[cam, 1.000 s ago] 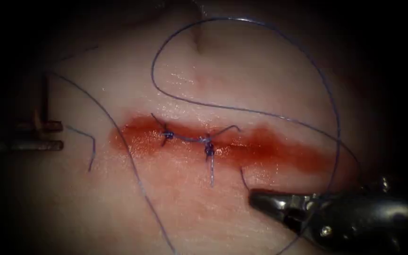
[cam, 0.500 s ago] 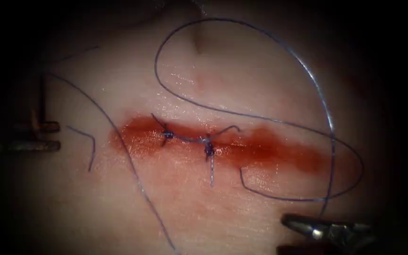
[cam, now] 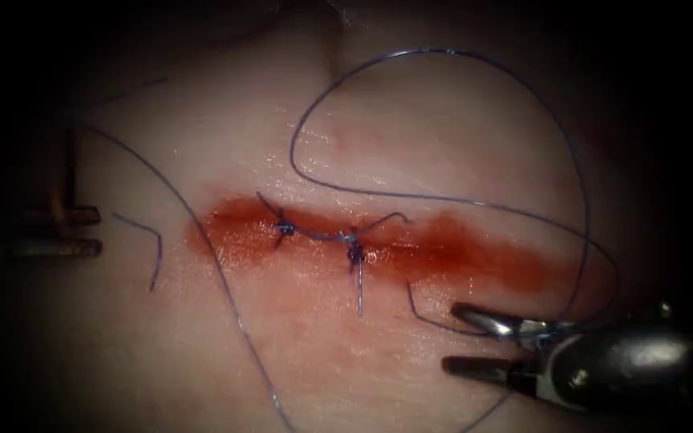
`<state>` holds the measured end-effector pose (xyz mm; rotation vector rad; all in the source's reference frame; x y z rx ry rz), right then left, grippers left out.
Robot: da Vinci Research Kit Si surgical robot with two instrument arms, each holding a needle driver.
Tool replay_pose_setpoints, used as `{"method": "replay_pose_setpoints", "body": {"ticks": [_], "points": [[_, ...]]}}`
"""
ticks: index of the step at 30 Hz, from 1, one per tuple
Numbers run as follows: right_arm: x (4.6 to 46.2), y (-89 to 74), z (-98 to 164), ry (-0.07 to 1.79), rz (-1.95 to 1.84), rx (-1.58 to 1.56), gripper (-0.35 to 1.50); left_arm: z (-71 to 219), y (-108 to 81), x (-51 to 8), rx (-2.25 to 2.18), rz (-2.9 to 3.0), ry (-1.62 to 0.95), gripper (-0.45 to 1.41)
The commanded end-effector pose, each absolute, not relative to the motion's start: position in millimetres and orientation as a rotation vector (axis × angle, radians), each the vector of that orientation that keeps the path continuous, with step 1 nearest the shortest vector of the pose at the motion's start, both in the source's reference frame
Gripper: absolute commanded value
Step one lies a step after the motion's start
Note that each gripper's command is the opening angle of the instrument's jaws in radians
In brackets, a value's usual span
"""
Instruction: Wound Closure
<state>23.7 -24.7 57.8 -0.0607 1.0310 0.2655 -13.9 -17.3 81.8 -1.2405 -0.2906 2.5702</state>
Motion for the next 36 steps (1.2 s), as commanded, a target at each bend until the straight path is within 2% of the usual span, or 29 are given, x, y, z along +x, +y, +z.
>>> {"method": "replay_pose_setpoints", "body": {"ticks": [1, 9, 10, 12, 20, 36], "points": [[25.1, -25.4, 58.9, 1.038, 0.278, -0.063, 0.46, 82.5, -18.1, -14.5, -1.24, 2.569, -0.295, -0.45], [27.8, -23.8, 60.1, 1.029, 0.313, -0.085, 0.54, 82.6, -18.3, -14.7, -1.243, 2.569, -0.298, -0.45], [28.0, -23.8, 60.1, 1.029, 0.314, -0.086, 0.29, 82.6, -18.3, -14.7, -1.24, 2.571, -0.3, -0.45], [27.8, -24.0, 60.1, 1.036, 0.316, -0.079, -0.35, 82.6, -18.3, -14.7, -1.24, 2.571, -0.3, -0.45], [26.8, -24.6, 59.3, 1.032, 0.273, -0.015, -0.35, 82.6, -18.3, -14.7, -1.24, 2.571, -0.3, -0.45], [28.8, -29.3, 55.1, 1.053, 0.142, 0.137, -0.35, 82.6, -18.3, -14.7, -1.24, 2.571, -0.3, -0.45]]}}
